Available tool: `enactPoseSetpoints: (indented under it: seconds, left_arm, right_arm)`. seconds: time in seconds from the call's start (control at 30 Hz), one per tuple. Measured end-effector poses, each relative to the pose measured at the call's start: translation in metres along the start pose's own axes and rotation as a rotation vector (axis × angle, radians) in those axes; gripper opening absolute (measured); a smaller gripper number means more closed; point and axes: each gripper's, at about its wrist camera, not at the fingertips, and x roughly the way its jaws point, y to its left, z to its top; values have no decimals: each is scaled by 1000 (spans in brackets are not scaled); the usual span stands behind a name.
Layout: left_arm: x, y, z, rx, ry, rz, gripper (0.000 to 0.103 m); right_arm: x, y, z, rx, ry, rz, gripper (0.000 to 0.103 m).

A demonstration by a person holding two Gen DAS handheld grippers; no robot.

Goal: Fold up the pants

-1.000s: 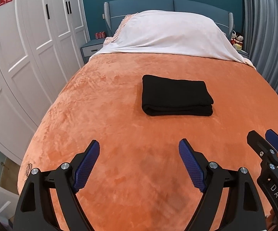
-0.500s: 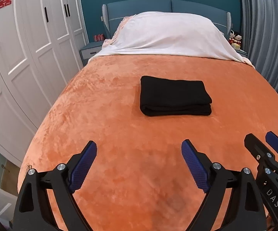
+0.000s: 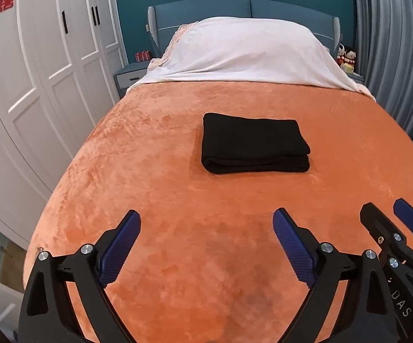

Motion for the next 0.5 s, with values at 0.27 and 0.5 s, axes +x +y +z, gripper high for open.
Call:
enactPoseSetpoints:
  seconds: [0.27, 0.5]
  left_arm:
    - [6, 7, 2, -26, 19, -8, 92]
    - [8, 5, 1, -26, 27, -19, 92]
  right_arm:
    - [0, 0, -1, 2, 3, 0, 60]
    - [2, -2, -3, -2, 8, -3, 60]
